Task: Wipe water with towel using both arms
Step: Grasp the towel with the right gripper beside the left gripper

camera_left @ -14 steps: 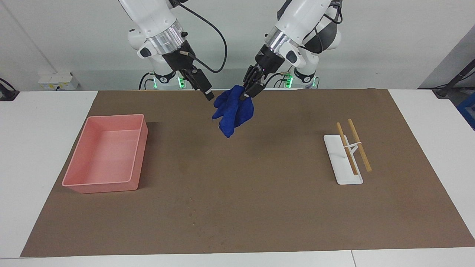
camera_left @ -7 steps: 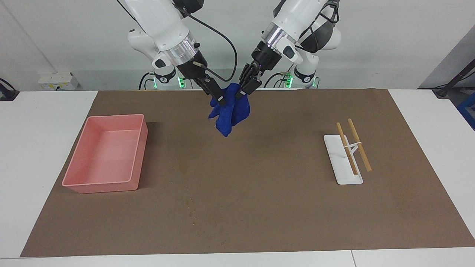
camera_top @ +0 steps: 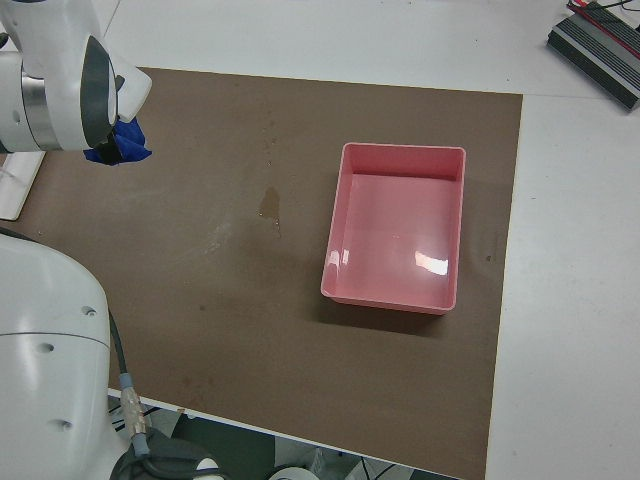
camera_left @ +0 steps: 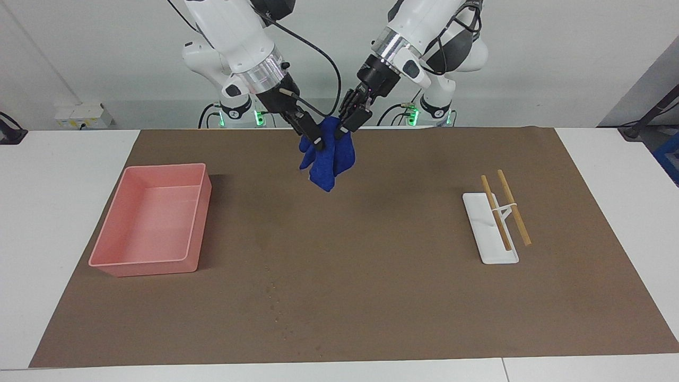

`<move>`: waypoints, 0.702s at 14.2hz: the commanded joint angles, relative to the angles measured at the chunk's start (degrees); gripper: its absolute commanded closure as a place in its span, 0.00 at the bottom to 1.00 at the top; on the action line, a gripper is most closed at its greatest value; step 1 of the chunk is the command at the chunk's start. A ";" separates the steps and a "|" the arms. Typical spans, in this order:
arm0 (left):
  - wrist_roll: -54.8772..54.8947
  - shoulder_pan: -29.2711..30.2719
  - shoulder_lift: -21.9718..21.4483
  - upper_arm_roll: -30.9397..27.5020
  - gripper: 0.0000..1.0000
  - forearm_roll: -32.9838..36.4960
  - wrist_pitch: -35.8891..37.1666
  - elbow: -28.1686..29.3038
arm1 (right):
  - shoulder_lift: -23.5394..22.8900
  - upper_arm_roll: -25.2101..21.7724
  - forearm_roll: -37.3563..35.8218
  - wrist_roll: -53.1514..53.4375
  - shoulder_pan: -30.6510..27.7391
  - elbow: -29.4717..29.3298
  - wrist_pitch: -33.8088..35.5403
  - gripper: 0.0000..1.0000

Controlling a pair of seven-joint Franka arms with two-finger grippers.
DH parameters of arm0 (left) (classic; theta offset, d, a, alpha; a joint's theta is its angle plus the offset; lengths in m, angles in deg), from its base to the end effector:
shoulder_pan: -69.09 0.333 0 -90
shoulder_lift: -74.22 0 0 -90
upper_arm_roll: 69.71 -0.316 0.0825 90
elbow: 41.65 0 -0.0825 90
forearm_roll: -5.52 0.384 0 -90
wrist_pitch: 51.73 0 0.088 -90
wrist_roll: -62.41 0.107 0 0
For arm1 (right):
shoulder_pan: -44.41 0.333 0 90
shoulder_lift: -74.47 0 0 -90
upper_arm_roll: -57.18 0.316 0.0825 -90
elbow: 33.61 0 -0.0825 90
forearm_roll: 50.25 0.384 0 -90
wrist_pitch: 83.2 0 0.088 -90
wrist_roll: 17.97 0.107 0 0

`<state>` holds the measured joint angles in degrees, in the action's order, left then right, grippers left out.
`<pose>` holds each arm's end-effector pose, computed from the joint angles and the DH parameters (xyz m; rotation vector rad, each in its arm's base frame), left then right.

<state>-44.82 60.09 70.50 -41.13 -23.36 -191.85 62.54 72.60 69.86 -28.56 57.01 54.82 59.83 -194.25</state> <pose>0.4642 -0.3690 0.6341 1.7476 1.5966 -0.2366 0.5398 0.2553 0.6191 -2.3602 1.2814 0.1453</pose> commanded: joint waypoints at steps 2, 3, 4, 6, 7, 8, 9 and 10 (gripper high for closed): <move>0.53 -1.37 -0.84 -0.63 1.00 -1.27 -0.78 0.84 | 1.52 0.33 1.25 0.00 -0.04 2.89 -3.56 0.03; 0.53 -1.28 -0.84 -0.63 1.00 -1.27 -0.77 0.76 | 1.44 0.33 1.25 -1.22 0.04 2.98 -3.91 0.05; 0.44 -1.37 -0.84 -0.63 1.00 -1.27 -0.77 0.76 | 1.43 0.33 1.34 -2.45 0.05 3.24 -5.74 0.05; 0.53 -1.37 -0.84 -0.63 1.00 -1.27 -0.69 0.84 | 1.43 0.24 1.34 -2.99 0.05 3.68 -7.25 0.10; 0.53 -1.37 -0.84 -0.63 1.00 -1.27 -0.77 0.84 | 1.43 0.33 1.34 -2.90 0.05 3.77 -7.17 0.21; 0.53 -1.37 -0.84 -0.63 1.00 -1.27 -0.77 0.76 | 1.52 0.33 1.43 -2.99 -0.04 3.86 -6.99 0.65; 0.53 -1.37 -0.84 -0.63 1.00 -1.27 -0.77 0.76 | 1.44 0.33 2.21 -2.90 -0.04 3.94 -6.47 1.00; 0.53 -1.37 -0.84 -0.63 1.00 -1.27 -0.86 0.76 | 1.52 0.42 2.91 -2.90 -0.04 3.94 -6.29 1.00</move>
<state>-44.79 59.54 70.50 -41.14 -23.36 -191.85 62.56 72.60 69.90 -28.25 55.80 55.30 61.72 -199.94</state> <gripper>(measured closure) 0.850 0.247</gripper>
